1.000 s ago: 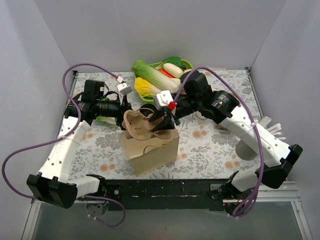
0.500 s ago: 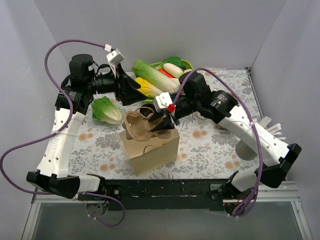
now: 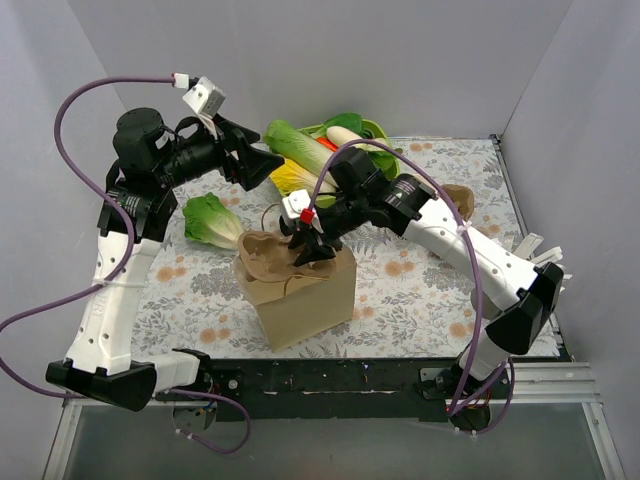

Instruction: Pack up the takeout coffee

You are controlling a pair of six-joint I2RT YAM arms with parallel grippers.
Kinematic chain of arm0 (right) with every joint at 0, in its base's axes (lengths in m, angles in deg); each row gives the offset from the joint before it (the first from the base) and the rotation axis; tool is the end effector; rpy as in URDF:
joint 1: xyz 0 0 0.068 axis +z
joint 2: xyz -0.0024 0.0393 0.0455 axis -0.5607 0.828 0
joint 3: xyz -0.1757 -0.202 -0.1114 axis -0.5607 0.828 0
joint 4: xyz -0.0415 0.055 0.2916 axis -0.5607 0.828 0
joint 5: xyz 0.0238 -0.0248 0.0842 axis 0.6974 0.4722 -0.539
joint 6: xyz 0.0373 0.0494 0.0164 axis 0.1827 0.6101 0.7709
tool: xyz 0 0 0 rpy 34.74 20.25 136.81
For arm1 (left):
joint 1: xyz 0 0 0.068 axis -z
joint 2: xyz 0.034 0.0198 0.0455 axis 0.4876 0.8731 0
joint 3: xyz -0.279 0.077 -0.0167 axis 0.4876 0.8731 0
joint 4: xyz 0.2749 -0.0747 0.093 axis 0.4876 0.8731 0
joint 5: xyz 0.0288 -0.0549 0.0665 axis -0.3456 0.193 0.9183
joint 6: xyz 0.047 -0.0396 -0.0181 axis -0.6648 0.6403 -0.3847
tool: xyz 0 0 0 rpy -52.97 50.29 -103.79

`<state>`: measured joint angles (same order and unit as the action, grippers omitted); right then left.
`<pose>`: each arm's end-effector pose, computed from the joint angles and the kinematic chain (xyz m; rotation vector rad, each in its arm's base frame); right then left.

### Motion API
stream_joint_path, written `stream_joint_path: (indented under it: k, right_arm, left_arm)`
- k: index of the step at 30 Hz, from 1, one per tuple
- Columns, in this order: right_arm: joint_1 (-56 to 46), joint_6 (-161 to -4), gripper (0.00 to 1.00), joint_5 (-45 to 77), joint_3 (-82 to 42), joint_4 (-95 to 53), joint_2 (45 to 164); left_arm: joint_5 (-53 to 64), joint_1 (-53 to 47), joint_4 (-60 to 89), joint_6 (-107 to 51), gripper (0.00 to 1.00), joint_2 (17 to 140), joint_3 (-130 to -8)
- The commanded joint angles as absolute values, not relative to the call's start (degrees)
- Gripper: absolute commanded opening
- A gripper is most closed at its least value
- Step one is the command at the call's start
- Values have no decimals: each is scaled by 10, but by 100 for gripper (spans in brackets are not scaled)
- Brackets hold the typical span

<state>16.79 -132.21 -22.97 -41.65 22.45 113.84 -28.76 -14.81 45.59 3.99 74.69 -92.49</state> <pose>0.2149 0.3218 0.4223 -1.8394 1.1050 0.9762 0.2579 -0.1006 0.5447 0.1658 1.8096 -1.3435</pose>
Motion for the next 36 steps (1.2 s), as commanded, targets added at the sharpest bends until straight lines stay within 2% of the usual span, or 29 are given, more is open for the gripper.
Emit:
stream_joint_path:
  k: [1,12,23,28,36]
  right_arm:
    - [175,-1371,1,-198,-486,305,1158]
    - [198,-1492,1,-111,-578,491,1194]
    - [234,-1479,1,-31,-600,535,1214]
    - [244,-1460,1,14,-583,536,1191]
    - [252,-1408,1,32,-488,536,1126]
  left_arm:
    - [-240,-151,444,27,83,719,-905]
    - [-233,-156,406,34,83,682,-832]
    - [-232,-158,382,50,83,673,-797]
    - [-231,-158,379,54,83,672,-787]
    - [-237,-158,365,67,83,683,-775]
